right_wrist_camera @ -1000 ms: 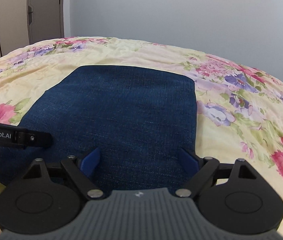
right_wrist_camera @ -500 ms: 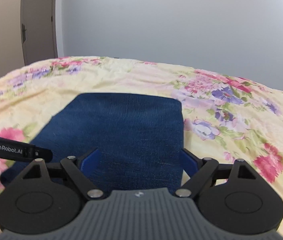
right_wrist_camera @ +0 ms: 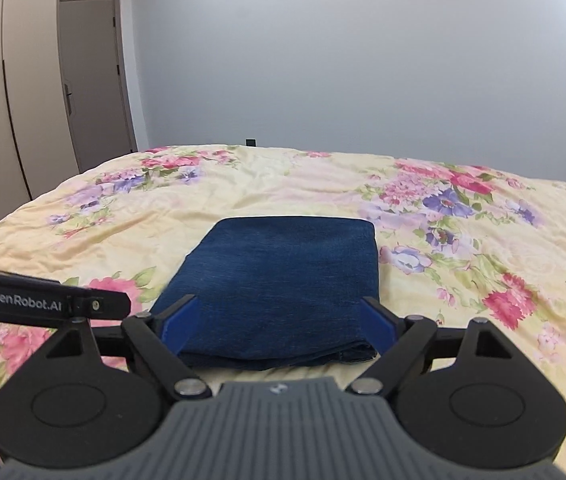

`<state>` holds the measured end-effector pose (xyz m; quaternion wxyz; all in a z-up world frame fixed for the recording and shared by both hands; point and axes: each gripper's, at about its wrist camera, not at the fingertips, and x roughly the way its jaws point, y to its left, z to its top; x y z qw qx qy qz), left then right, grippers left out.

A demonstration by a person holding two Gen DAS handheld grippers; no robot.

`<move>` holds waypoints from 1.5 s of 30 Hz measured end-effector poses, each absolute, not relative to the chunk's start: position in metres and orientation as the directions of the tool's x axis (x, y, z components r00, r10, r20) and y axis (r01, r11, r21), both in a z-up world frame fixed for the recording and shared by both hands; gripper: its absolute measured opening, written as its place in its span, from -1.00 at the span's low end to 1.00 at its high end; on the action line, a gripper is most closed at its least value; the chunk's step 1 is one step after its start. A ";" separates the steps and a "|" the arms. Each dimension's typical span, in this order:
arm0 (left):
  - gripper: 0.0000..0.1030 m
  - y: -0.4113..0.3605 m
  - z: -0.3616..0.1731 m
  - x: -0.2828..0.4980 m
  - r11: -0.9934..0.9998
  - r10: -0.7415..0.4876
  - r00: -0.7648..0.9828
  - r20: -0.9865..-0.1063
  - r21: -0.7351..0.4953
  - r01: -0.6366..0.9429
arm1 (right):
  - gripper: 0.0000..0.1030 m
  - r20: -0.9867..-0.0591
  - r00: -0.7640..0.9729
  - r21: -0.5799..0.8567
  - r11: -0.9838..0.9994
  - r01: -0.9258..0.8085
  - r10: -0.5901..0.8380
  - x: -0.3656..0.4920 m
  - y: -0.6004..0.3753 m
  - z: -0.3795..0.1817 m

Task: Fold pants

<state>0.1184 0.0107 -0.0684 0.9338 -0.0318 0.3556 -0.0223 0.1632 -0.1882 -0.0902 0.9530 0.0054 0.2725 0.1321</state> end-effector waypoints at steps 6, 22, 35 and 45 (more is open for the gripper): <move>1.00 0.011 -0.058 0.097 0.996 -0.081 0.750 -0.656 -0.090 0.029 | 0.60 -0.520 0.821 0.083 0.970 -0.227 0.236 0.135 -0.186 -0.078; 1.00 0.007 -0.054 0.081 0.996 -0.074 0.763 -0.642 -0.084 0.026 | 0.60 -0.516 0.829 0.062 0.974 -0.216 0.216 0.117 -0.183 -0.071; 1.00 0.007 -0.056 0.082 0.997 -0.063 0.755 -0.652 -0.074 0.020 | 0.60 -0.526 0.825 0.050 0.975 -0.215 0.209 0.116 -0.180 -0.070; 1.00 0.008 -0.056 0.082 0.997 -0.062 0.756 -0.652 -0.072 0.019 | 0.60 -0.533 0.822 0.048 0.977 -0.209 0.202 0.117 -0.179 -0.071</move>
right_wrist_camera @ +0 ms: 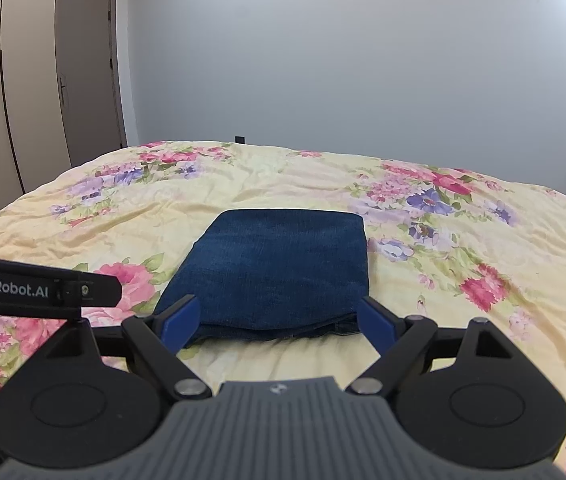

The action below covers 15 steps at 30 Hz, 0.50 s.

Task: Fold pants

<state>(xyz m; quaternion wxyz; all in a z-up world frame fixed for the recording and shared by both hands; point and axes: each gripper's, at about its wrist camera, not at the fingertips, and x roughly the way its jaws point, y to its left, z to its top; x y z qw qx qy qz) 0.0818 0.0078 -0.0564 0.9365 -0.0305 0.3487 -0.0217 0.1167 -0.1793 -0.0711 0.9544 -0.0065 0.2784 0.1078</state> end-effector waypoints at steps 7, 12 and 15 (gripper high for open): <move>1.00 0.012 -0.060 0.081 0.999 -0.035 0.750 -0.660 -0.045 0.007 | 0.60 -0.539 0.821 0.045 0.980 -0.195 0.188 0.116 -0.179 -0.073; 1.00 0.013 -0.065 0.082 0.999 -0.030 0.741 -0.671 -0.040 0.003 | 0.60 -0.535 0.823 0.080 0.981 -0.175 0.190 0.117 -0.184 -0.070; 1.00 0.015 -0.065 0.083 0.999 -0.023 0.738 -0.674 -0.037 -0.003 | 0.60 -0.543 0.821 0.061 0.983 -0.174 0.179 0.117 -0.183 -0.071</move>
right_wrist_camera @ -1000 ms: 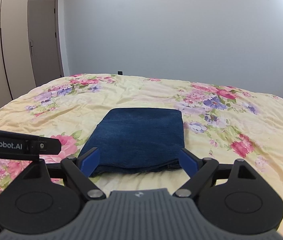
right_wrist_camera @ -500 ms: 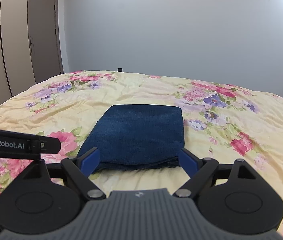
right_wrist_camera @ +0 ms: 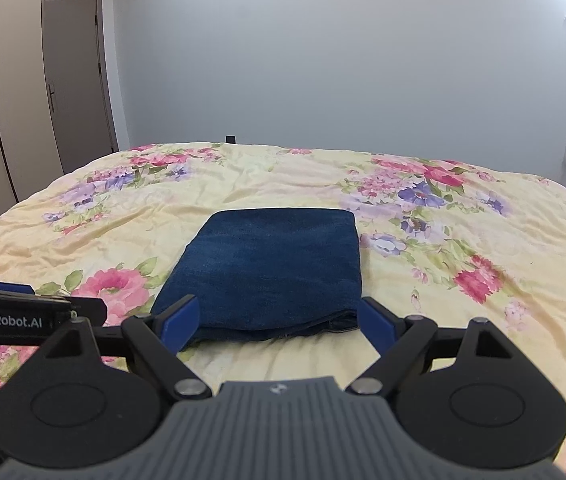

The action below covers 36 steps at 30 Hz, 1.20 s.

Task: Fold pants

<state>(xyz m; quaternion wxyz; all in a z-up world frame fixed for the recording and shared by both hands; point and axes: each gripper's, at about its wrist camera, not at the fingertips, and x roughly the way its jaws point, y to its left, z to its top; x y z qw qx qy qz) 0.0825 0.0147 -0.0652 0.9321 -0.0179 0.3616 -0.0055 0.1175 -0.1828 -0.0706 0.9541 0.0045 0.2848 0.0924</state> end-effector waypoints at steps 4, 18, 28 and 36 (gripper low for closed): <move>1.00 0.016 -0.065 0.083 0.999 -0.022 0.738 -0.675 -0.039 -0.006 | 0.60 -0.550 0.817 0.058 0.984 -0.169 0.173 0.117 -0.183 -0.072; 1.00 0.016 -0.068 0.084 0.999 -0.035 0.728 -0.684 -0.049 0.002 | 0.60 -0.554 0.814 0.052 0.983 -0.175 0.174 0.117 -0.182 -0.072; 1.00 0.015 -0.069 0.085 0.999 -0.039 0.725 -0.688 -0.053 0.004 | 0.60 -0.555 0.814 0.053 0.983 -0.173 0.173 0.118 -0.182 -0.072; 1.00 0.015 -0.069 0.084 0.999 -0.038 0.733 -0.679 -0.047 0.009 | 0.60 -0.558 0.812 0.052 0.983 -0.174 0.173 0.118 -0.180 -0.073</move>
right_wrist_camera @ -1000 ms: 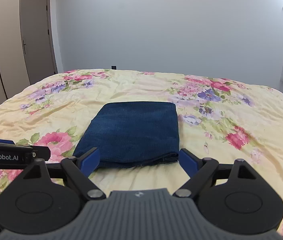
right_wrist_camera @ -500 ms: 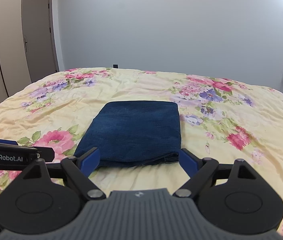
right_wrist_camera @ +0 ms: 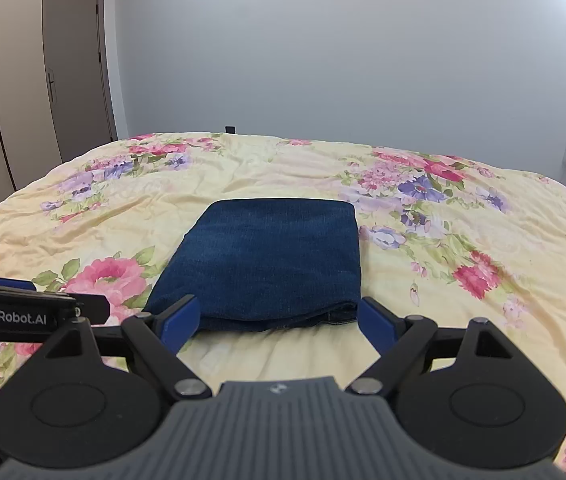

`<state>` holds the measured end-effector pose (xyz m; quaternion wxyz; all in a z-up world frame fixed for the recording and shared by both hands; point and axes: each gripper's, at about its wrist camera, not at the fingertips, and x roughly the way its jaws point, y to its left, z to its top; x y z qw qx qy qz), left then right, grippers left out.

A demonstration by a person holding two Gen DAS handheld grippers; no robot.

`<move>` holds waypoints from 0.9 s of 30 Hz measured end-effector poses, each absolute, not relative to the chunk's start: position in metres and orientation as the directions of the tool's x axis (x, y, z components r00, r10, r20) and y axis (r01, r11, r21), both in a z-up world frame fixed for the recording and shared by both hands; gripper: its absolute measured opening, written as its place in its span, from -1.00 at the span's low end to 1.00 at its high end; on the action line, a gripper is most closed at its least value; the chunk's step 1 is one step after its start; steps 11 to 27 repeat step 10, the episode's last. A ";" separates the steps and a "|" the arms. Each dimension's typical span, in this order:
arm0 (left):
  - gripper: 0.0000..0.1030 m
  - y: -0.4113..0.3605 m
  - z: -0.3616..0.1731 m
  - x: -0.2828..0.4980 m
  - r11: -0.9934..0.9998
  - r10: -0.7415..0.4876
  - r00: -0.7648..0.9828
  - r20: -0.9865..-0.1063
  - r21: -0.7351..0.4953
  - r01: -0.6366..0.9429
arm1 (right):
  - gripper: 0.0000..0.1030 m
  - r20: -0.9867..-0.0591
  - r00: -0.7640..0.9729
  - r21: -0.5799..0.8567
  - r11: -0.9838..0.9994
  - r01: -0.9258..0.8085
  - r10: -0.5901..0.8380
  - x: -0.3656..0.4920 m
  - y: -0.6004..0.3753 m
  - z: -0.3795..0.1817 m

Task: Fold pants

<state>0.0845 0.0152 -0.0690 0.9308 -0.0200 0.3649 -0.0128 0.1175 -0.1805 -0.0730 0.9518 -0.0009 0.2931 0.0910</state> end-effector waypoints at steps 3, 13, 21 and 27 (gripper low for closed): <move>1.00 0.014 -0.069 0.084 1.000 -0.022 0.746 -0.665 -0.026 0.006 | 0.60 -0.562 0.809 0.051 0.984 -0.173 0.171 0.117 -0.181 -0.075; 1.00 0.014 -0.070 0.085 1.000 -0.024 0.748 -0.664 -0.018 0.015 | 0.60 -0.567 0.806 0.048 0.983 -0.176 0.172 0.119 -0.183 -0.077; 1.00 0.014 -0.070 0.085 1.000 -0.024 0.748 -0.664 -0.018 0.015 | 0.60 -0.567 0.806 0.048 0.983 -0.176 0.172 0.119 -0.183 -0.077; 1.00 0.014 -0.070 0.085 1.000 -0.024 0.748 -0.664 -0.018 0.015 | 0.60 -0.567 0.806 0.048 0.983 -0.176 0.172 0.119 -0.183 -0.077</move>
